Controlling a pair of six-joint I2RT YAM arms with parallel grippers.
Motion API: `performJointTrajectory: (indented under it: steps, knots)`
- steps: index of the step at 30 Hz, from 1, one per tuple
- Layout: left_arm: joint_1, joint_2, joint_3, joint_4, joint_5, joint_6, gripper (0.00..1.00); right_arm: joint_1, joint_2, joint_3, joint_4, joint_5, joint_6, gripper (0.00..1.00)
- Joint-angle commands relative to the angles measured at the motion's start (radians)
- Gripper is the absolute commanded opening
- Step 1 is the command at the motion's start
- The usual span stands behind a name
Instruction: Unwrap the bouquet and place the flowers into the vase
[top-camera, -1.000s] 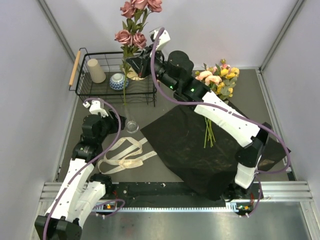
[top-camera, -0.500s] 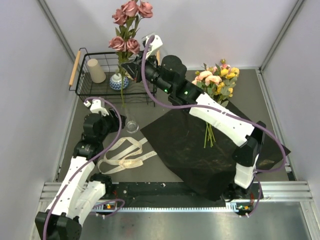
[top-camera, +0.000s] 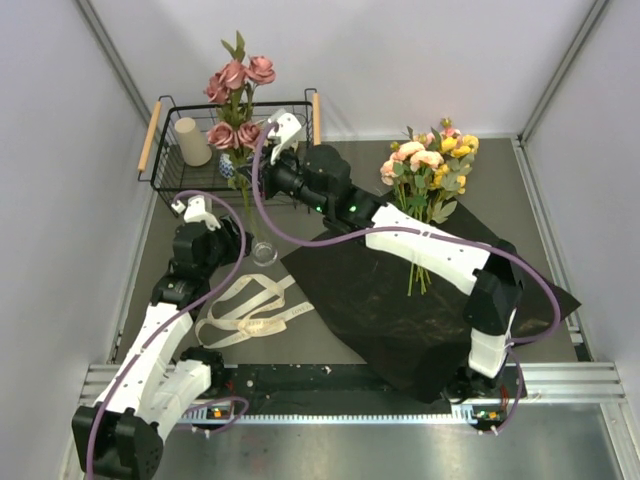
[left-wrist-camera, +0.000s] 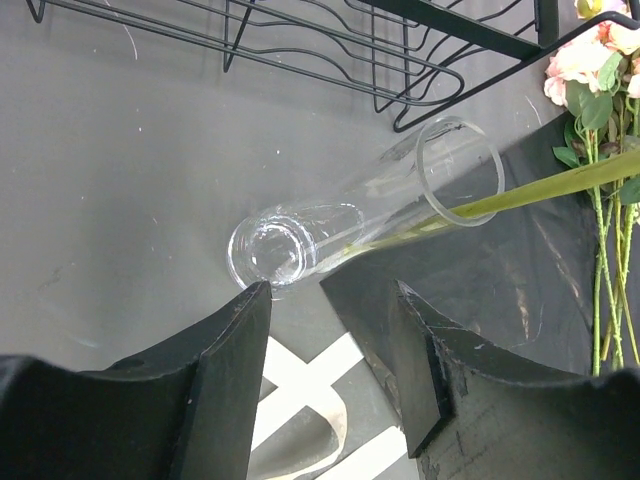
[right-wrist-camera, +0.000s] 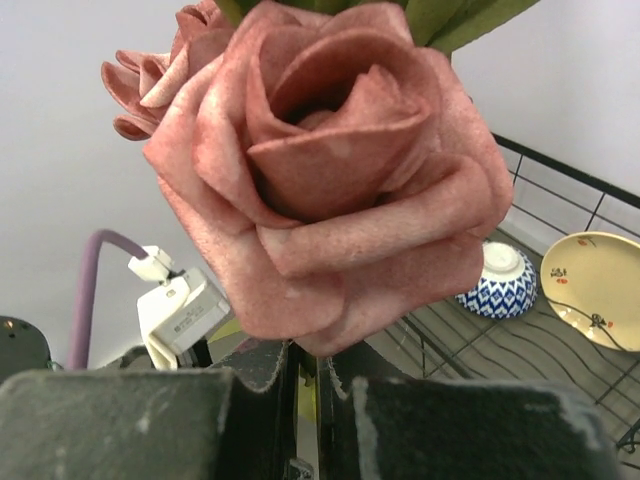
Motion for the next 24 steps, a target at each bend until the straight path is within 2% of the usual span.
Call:
performJointTrajectory:
  steps: [1, 6, 24]
  knots:
    - [0.005, 0.010, -0.003, 0.057, -0.015, -0.013, 0.55, 0.019, 0.008, -0.053, 0.137, -0.014, -0.050, 0.00]
    - [0.005, 0.015, -0.005, 0.056, -0.018, -0.013, 0.55, 0.033, 0.025, -0.133, 0.221, 0.003, -0.087, 0.00]
    - [0.005, -0.021, -0.020, 0.019, -0.042, -0.020, 0.58, 0.034, 0.094, -0.237, 0.325, 0.051, -0.055, 0.00]
